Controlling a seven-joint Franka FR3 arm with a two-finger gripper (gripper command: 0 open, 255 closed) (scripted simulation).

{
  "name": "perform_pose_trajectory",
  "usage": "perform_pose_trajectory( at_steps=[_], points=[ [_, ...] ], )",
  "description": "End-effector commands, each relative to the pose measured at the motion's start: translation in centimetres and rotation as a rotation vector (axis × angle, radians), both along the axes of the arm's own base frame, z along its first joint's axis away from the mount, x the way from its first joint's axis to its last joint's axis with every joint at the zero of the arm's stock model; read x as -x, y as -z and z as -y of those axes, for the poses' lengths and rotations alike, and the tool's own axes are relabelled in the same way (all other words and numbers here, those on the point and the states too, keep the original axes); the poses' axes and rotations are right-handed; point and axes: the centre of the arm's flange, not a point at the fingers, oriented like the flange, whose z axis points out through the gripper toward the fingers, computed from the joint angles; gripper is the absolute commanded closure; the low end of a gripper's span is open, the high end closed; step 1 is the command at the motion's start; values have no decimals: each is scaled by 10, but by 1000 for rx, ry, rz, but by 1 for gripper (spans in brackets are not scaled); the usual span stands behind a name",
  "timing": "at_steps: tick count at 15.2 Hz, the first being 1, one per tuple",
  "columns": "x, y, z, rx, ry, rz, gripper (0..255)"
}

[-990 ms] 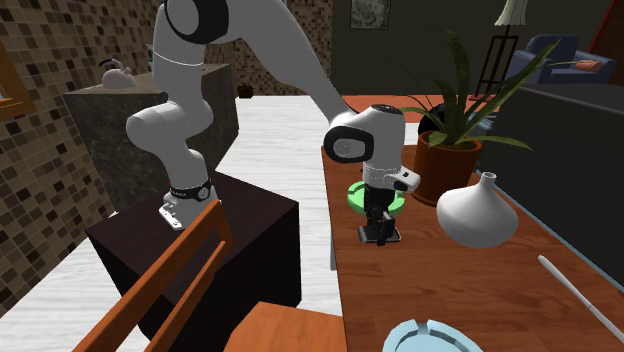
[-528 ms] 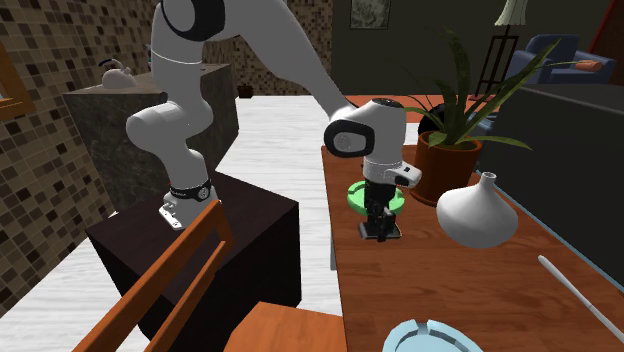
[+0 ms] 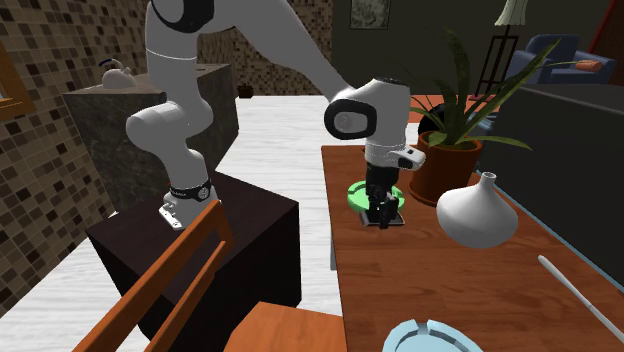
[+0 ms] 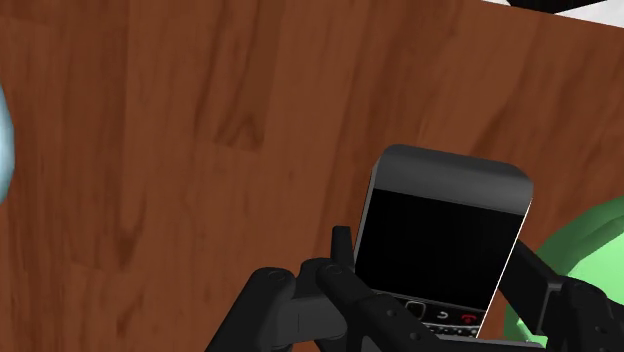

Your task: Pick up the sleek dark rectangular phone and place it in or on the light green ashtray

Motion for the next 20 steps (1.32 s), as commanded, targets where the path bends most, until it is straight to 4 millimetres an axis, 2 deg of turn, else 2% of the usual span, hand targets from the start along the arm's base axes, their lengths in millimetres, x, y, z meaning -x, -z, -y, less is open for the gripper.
perform_pose_trajectory(
  at_steps=[1,8,20],
  points=[
    [0,-10,0,0,0,0,255],
    [0,-44,0,0,0,0,255],
    [63,-50,-146,0,0,0,255]
  ],
)
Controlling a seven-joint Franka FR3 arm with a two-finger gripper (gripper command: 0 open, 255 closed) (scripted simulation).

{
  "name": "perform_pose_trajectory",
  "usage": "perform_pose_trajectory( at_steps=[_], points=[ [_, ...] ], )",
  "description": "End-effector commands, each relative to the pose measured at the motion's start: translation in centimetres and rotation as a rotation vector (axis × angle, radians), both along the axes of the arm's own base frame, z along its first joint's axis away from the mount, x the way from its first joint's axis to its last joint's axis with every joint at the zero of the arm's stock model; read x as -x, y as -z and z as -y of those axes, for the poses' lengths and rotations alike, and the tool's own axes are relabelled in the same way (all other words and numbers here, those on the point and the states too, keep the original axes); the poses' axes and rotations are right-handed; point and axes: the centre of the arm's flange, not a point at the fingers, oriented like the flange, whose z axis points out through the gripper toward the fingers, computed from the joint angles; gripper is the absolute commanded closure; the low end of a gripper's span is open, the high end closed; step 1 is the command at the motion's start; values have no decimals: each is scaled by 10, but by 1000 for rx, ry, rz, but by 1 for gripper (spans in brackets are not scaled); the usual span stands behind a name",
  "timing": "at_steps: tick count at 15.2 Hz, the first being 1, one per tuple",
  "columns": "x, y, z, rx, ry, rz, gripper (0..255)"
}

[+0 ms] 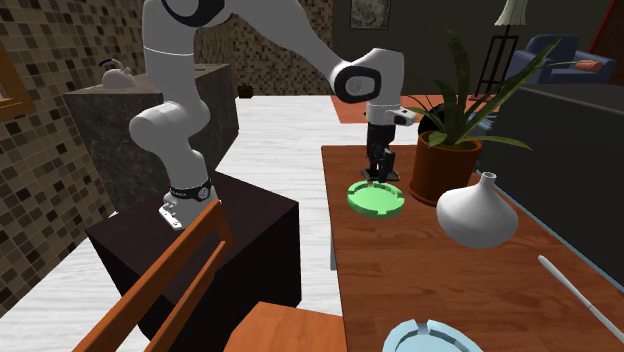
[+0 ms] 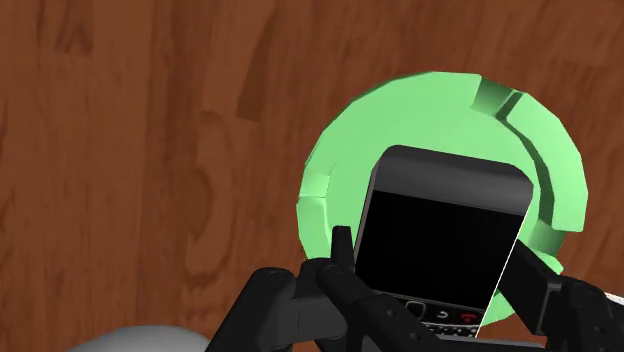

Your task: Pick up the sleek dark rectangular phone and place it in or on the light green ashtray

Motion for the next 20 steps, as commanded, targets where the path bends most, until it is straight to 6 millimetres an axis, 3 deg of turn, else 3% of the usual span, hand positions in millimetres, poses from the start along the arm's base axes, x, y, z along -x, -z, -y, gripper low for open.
perform_pose_trajectory(
  at_steps=[1,15,20],
  points=[
    [11,-1,-21,0,1,0,255],
    [11,75,-21,0,1,0,255],
    [11,75,-21,0,1,0,255]
  ],
)
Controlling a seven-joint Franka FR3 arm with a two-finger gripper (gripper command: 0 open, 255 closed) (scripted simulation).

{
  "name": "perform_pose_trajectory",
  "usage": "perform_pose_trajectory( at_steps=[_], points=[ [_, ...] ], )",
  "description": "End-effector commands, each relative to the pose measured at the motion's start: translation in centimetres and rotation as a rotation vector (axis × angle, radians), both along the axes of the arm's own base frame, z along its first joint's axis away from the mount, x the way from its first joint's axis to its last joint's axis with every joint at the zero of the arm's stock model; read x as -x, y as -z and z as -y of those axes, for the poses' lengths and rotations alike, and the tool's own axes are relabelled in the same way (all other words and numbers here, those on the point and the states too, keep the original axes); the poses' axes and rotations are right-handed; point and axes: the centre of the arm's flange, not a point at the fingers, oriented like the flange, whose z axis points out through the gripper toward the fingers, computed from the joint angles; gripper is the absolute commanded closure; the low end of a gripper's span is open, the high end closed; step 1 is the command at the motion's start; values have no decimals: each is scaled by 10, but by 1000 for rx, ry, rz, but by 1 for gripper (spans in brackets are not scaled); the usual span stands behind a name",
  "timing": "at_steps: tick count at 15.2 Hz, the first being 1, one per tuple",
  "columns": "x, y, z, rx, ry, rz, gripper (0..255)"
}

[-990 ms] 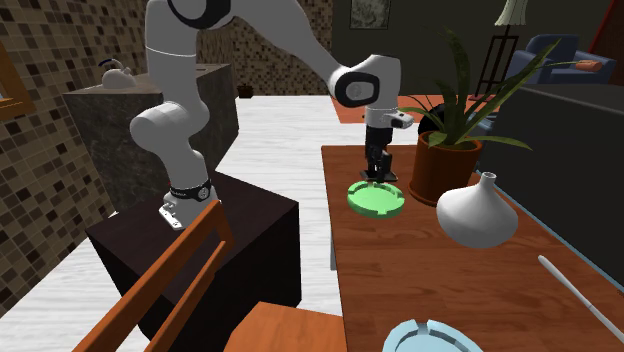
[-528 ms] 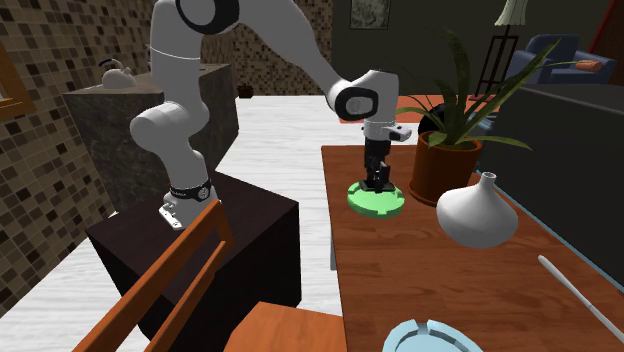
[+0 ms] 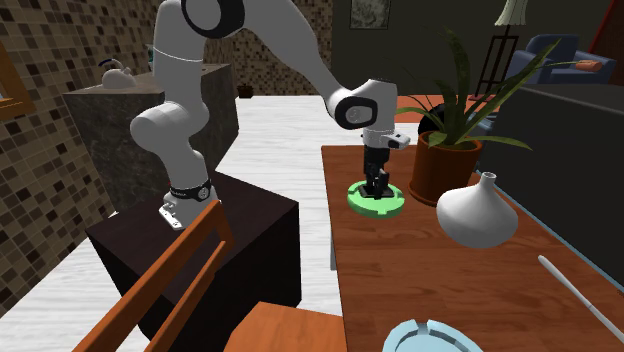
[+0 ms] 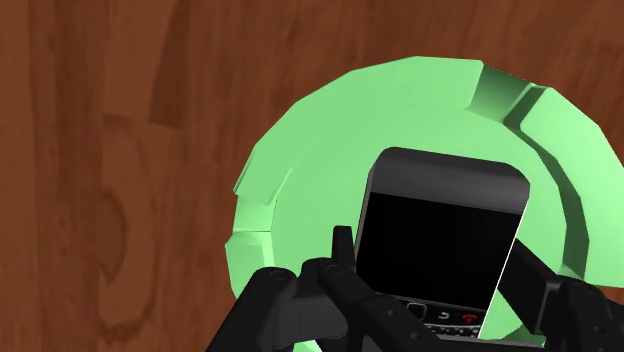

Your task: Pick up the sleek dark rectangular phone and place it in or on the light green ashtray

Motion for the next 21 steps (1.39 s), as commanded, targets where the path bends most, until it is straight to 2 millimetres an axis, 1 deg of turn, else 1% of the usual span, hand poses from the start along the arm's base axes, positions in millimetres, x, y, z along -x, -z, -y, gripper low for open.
perform_pose_trajectory(
  at_steps=[1,3,4,9,12,13,21],
  points=[
    [0,0,0,0,0,0,255],
    [0,0,0,0,0,0,255],
    [0,0,0,0,0,0,0],
    [0,0,0,0,0,0,0],
    [2,-39,-1,0,0,0,0],
    [3,-50,-1,0,0,0,0],
    [3,-50,-1,0,0,0,0]
  ],
)
